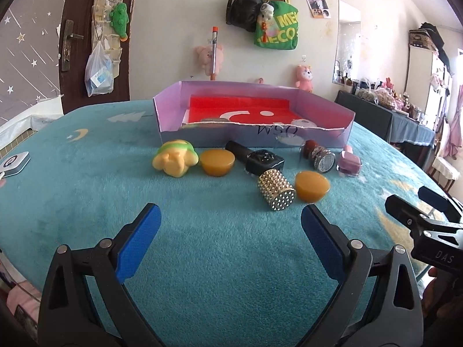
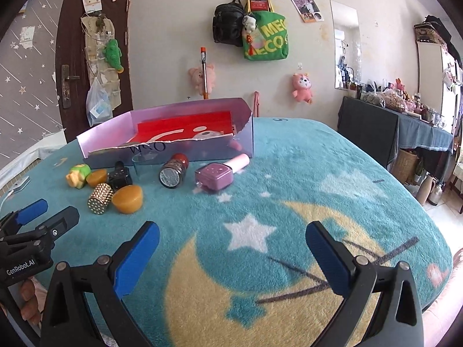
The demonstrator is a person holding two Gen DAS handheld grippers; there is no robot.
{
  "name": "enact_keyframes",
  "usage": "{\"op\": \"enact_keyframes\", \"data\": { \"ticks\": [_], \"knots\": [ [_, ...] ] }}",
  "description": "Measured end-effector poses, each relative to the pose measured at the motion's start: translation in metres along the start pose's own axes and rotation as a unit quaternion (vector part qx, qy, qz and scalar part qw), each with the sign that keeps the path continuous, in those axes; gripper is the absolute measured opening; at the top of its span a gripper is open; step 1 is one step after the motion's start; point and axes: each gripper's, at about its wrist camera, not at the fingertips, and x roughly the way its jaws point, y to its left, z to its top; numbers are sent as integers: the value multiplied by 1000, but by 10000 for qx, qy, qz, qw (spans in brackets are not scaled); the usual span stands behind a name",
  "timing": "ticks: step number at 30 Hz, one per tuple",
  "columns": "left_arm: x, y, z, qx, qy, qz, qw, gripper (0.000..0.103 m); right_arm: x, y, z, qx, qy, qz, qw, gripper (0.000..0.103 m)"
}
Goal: Organize rigid objects
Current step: 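Move the left tool toward the green-yellow toy figure while the right tool approaches the pink nail polish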
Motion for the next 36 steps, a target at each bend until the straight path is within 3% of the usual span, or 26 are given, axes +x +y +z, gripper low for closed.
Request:
{"op": "enact_keyframes", "data": {
  "ticks": [15,24,36],
  "knots": [
    [3,3,-5,-2,-91,-60,9999,99,10,-2,-6,-3,79,-67,9999,103],
    [7,5,4,-43,53,-45,10000,99,13,2,-2,-32,144,9,9999,103],
    [22,5,23,-20,583,-201,9981,99,14,19,28,-295,426,710,9961,103]
  ]
}}
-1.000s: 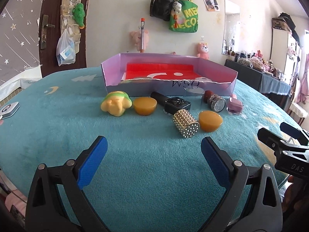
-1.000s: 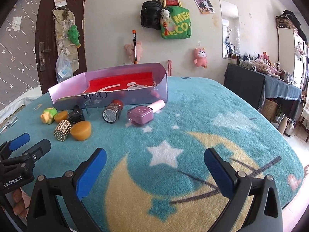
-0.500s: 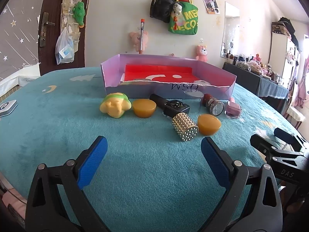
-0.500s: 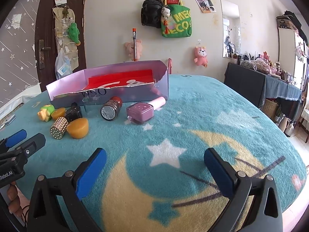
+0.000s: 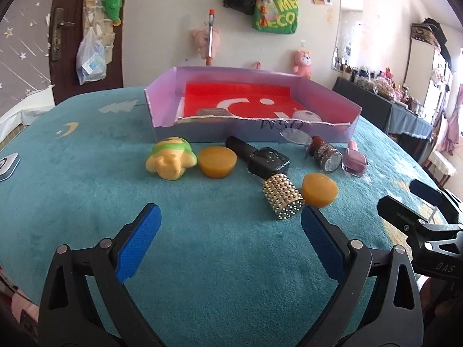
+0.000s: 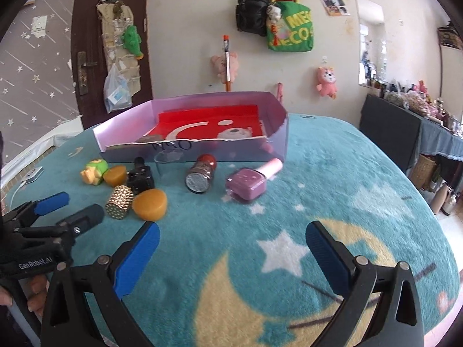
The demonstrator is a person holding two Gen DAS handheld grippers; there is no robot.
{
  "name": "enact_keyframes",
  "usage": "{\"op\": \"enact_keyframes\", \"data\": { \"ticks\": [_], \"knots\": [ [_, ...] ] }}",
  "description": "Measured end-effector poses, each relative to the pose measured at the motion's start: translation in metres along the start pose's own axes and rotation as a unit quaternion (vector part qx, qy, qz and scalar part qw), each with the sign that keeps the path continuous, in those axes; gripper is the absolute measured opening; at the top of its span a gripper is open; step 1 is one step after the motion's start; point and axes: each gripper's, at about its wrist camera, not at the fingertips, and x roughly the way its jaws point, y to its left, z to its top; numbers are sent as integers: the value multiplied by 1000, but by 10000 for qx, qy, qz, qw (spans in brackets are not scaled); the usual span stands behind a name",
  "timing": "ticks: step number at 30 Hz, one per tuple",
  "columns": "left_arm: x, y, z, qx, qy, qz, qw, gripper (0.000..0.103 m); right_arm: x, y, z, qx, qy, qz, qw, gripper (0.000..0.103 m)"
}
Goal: Organize rigid objects
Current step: 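Move the left tool toward the green-yellow toy figure while the right tool approaches the pink nail polish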
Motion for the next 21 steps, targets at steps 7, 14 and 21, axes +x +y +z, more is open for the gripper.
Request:
{"op": "enact_keyframes", "data": {
  "ticks": [7,14,21],
  "knots": [
    [11,-10,15,184,367,-181,9990,99,8,-22,19,112,223,57,9997,103],
    [14,-7,29,219,447,-115,9987,99,32,-45,34,346,628,-5,9974,103],
    [7,43,54,138,389,463,9981,99,59,-51,41,612,1167,-60,9913,103]
  ]
}}
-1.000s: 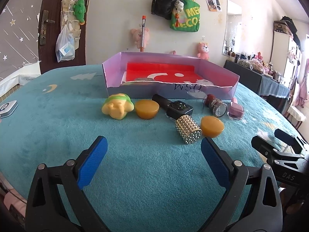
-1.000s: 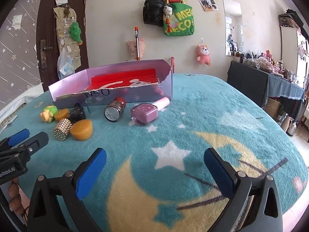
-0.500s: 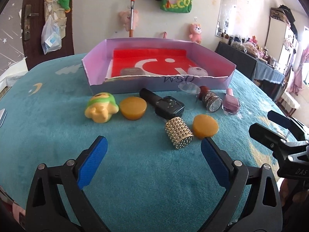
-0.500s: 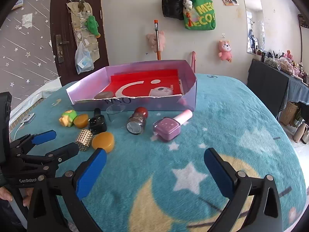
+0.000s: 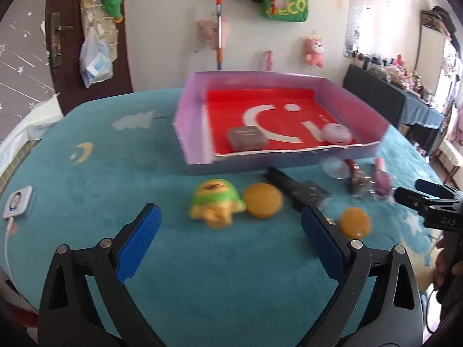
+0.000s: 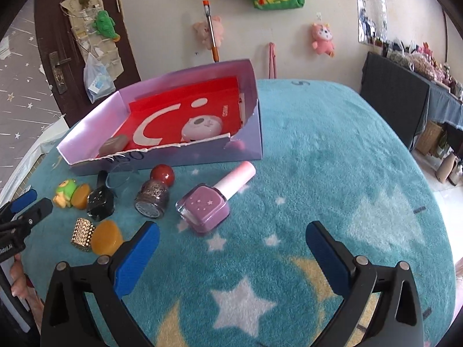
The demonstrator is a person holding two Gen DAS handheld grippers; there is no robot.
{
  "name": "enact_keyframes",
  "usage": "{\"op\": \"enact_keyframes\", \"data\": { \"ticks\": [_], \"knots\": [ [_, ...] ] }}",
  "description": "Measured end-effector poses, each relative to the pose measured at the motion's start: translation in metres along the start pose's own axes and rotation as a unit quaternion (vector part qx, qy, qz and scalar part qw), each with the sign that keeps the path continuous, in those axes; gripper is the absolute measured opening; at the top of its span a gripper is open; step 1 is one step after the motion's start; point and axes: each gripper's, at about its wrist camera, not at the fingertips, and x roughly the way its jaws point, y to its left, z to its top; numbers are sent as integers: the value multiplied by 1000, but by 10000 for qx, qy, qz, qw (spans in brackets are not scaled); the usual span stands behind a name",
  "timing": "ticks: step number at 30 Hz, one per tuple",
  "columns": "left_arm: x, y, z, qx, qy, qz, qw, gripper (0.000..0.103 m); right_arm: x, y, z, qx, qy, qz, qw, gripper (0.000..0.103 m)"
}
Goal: Organize rigid objects
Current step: 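Move the left tool toward the green-yellow toy figure while the right tool approaches the pink nail polish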
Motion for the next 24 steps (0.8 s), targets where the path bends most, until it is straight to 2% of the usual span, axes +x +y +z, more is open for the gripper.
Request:
{"op": "enact_keyframes", "data": {
  "ticks": [5,8,14,18,21,24],
  "knots": [
    [18,20,5,37,310,97,9995,99,6,9,7,-66,121,-242,9996,103],
    [27,24,7,17,402,100,9991,99,13,16,12,-177,145,-507,9985,103],
    [42,23,13,-15,586,4,9983,99,26,20,19,-139,259,-762,9967,103],
    [50,23,15,-48,658,49,9978,99,31,15,21,-51,387,-886,9953,100],
    [52,26,15,-99,650,11,9978,99,32,8,22,58,453,-785,9959,100],
    [51,28,14,-74,645,-10,9979,99,25,5,18,-92,398,-977,9944,100]
  ]
}}
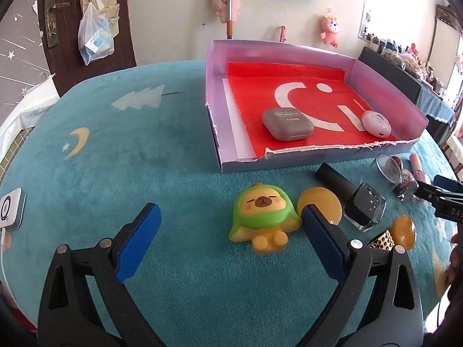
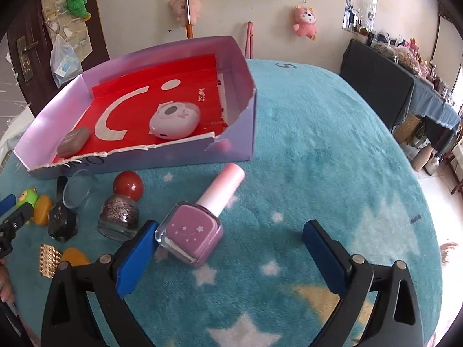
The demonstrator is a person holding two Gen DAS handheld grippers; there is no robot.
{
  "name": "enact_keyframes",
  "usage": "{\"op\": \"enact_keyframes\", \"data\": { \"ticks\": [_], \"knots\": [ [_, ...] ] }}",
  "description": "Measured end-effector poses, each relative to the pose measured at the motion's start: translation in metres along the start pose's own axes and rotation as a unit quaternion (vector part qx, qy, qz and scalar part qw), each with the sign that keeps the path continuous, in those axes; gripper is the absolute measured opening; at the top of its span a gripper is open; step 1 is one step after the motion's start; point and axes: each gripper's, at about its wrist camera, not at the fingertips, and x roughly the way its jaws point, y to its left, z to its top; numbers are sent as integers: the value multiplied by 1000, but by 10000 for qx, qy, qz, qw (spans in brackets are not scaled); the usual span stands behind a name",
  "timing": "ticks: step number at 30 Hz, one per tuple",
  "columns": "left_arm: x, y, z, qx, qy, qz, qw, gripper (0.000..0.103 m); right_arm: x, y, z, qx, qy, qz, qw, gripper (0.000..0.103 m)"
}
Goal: Organize rigid objects
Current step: 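Move the left tool toward the green-yellow toy figure while the right tool approaches the pink nail polish, then grasp the green-yellow toy figure with the left tool while the right tool grasps the pink nail polish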
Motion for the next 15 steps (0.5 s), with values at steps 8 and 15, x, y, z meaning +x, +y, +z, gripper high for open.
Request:
{"op": "enact_keyframes", "data": {
  "ticks": [8,15],
  "knots": [
    [-1,0,-2,24,-37,86,10000,98,-4,-5,-3,-77,-28,96,9999,100],
    [4,1,2,1,-31,34,10000,89,3,5,3,-319,3,183,9993,80]
  ]
}}
